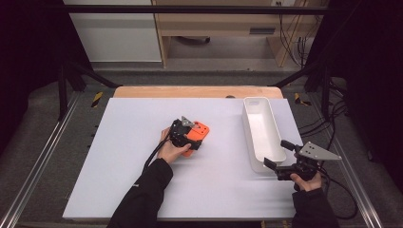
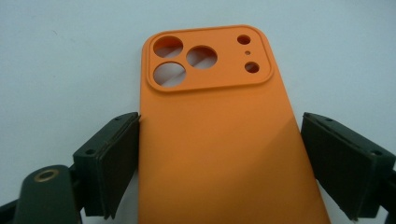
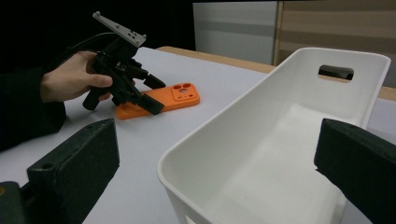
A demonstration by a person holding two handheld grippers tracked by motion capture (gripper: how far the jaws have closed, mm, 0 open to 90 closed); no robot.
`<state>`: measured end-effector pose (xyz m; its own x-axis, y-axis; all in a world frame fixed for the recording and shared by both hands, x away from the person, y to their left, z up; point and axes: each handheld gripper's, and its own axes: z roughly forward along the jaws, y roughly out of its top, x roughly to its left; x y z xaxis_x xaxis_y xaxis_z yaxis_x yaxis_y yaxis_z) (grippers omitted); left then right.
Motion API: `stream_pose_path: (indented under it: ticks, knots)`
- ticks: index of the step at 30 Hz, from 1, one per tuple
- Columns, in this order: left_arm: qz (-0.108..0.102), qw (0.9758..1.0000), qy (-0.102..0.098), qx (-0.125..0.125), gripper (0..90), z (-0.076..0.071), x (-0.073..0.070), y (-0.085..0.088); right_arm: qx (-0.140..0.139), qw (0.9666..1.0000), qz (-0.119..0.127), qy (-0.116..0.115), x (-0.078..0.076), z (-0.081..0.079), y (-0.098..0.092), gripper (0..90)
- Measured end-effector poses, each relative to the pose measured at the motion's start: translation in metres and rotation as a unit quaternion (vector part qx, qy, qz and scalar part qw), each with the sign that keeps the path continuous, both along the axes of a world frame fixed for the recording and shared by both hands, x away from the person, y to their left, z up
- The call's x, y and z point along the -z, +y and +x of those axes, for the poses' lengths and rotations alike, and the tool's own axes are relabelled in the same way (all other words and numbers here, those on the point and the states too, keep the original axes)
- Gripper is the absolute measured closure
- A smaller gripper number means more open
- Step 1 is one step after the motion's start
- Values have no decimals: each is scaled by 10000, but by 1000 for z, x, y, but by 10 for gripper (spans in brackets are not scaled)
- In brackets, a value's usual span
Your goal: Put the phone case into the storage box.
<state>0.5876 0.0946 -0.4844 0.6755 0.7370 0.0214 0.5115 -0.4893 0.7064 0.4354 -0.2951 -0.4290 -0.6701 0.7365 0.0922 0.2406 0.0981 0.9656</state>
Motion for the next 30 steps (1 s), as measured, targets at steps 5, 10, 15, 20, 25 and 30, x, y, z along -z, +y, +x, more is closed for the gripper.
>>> stream_pose_path:
  ticks: [5, 10, 15, 20, 25, 30]
  knots:
    - [5, 10000, -4, -17, 133, 0, 0, 0, -3, 10000, 4, -6, 0, 0, 0, 4]
    - [57, 10000, -9, -31, 134, -1, -1, -1, -2, 10000, 5, -3, 0, 0, 0, 4]
    - [108, 9999, -28, -79, 134, 0, -3, 1, -7, 10000, 2, 0, 0, 0, 0, 4]
    - [-12, 9999, 22, -135, 134, -1, -8, 5, -14, 10000, 4, 6, 0, 0, 0, 4]
    - [-72, 9999, -66, -97, 135, -3, -14, 6, -19, 10000, 1, 6, 0, 0, 0, 4]
    - [-200, 9996, -166, -49, 134, -7, -24, 9, -24, 10000, 9, -3, 0, 0, 0, 4]
